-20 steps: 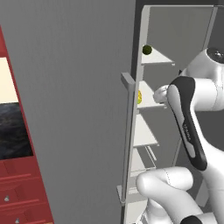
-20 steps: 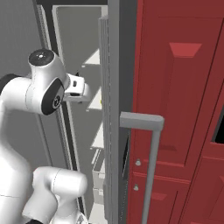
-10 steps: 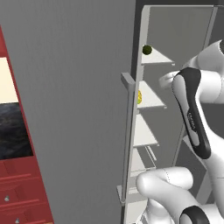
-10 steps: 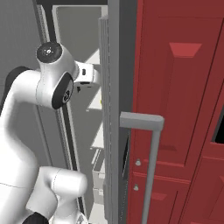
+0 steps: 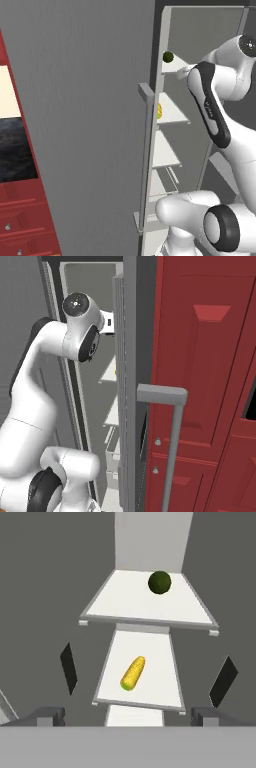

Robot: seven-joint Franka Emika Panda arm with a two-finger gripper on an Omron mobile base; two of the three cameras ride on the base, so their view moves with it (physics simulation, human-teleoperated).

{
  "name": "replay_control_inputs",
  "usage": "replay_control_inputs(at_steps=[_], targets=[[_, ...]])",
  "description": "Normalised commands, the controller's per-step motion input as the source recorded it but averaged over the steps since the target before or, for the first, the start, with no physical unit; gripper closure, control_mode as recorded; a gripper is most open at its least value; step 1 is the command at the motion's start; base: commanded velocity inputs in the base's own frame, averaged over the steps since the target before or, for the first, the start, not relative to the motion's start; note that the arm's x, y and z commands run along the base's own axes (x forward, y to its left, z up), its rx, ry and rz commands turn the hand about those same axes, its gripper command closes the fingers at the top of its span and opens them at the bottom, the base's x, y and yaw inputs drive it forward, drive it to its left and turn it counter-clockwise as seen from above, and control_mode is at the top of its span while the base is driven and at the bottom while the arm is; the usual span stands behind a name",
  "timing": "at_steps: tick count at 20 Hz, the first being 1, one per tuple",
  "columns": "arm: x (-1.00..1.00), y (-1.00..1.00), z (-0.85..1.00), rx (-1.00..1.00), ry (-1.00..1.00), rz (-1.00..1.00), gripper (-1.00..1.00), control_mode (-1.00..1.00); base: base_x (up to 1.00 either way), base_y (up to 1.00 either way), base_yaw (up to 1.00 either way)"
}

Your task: Take the corn and lime out of the freezer and place them in the tupperware container on the counter. Then put the tupperware containing the vegetables back in the freezer.

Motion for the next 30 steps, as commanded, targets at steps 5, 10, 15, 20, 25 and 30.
replay_control_inputs(at_steps=[5, 10, 15, 20, 25, 30], targets=[[0.88, -0.07, 0.12, 0.05, -0.03, 0.0, -1.0, -1.0, 0.0, 0.0, 0.0], [0.81, -0.03, 0.01, 0.03, 0.0, 0.0, -1.0, -1.0, 0.0, 0.0, 0.0], [0.7, -0.09, 0.0, 0.02, 0.0, 0.0, -1.0, -1.0, 0.0, 0.0, 0.0], [0.64, -0.19, 0.0, 0.06, 0.0, 0.0, -1.0, -1.0, 0.0, 0.0, 0.0], [0.66, -0.16, 0.0, 0.03, 0.0, 0.0, -1.0, -1.0, 0.0, 0.0, 0.0], [0.63, -0.13, 0.0, 0.02, 0.0, 0.0, -1.0, -1.0, 0.0, 0.0, 0.0]])
